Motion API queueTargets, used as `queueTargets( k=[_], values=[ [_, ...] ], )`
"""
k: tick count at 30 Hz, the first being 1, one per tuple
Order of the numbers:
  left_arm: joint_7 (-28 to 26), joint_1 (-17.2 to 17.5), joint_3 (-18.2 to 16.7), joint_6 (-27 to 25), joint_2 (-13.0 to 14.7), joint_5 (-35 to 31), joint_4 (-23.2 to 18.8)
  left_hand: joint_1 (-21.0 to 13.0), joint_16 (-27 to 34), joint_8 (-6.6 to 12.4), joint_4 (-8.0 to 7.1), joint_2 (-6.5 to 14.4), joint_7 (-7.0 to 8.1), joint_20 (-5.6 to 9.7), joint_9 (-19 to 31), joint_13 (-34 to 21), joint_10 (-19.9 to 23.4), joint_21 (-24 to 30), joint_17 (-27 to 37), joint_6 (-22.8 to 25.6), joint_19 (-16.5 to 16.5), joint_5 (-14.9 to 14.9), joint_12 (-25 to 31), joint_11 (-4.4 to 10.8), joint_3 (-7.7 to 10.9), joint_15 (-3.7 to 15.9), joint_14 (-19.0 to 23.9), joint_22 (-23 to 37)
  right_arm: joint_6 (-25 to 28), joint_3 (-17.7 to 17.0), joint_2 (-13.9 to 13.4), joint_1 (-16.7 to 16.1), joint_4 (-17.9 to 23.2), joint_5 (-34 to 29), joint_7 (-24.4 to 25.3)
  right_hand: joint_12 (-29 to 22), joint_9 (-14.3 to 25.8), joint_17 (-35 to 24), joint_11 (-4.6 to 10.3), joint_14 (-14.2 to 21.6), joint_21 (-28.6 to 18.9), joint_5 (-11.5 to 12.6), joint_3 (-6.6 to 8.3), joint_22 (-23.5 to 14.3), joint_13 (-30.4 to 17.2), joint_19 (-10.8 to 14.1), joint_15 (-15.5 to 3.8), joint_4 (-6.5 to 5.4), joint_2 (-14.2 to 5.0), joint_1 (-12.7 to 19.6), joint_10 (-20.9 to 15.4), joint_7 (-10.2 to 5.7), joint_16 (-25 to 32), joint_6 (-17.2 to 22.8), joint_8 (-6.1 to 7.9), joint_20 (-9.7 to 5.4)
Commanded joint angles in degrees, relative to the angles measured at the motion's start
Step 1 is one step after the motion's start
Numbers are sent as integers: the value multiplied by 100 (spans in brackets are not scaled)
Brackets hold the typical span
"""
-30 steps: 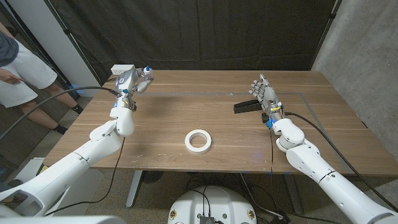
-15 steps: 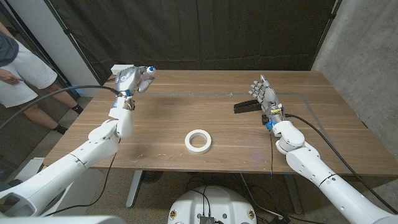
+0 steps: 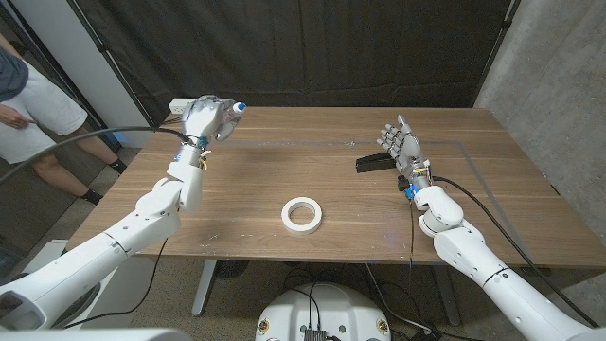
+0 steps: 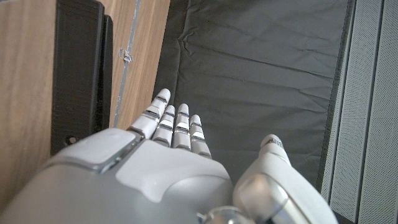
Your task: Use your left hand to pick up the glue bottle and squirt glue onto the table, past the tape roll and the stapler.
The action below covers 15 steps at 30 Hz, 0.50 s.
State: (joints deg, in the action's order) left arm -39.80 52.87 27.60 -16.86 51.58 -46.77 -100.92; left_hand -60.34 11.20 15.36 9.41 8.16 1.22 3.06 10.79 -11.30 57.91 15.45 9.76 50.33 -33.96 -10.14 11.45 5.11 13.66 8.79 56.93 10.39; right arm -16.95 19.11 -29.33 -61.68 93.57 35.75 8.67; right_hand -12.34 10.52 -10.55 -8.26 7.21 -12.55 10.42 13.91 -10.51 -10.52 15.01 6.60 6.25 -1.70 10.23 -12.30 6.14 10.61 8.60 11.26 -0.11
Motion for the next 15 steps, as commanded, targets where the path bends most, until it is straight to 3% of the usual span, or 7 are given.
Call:
queueTargets(
  k=[1,15],
  values=[
    [418,-270,320,-255,224,-908,-42,-123,-37,-18,-696,91,-129,239,22,-29,231,-10,14,630,23,14,-4,214,727,112,35,20,-57,-62,17,-83,-21,76,26,-28,27,-7,2,67,-12,-1,19,-18,-18,36,4,18,-33,12,-56,10,0,75,12,-18],
    [1069,-610,641,-226,532,-1791,-40,-82,-46,-21,-727,64,-95,275,21,-31,264,-42,14,682,67,17,-4,268,761,170,39,20,18,-55,-33,-114,61,52,60,-27,27,-7,0,81,-9,-1,17,-18,-18,40,5,18,-37,10,-64,8,3,85,12,-22]
  ],
)
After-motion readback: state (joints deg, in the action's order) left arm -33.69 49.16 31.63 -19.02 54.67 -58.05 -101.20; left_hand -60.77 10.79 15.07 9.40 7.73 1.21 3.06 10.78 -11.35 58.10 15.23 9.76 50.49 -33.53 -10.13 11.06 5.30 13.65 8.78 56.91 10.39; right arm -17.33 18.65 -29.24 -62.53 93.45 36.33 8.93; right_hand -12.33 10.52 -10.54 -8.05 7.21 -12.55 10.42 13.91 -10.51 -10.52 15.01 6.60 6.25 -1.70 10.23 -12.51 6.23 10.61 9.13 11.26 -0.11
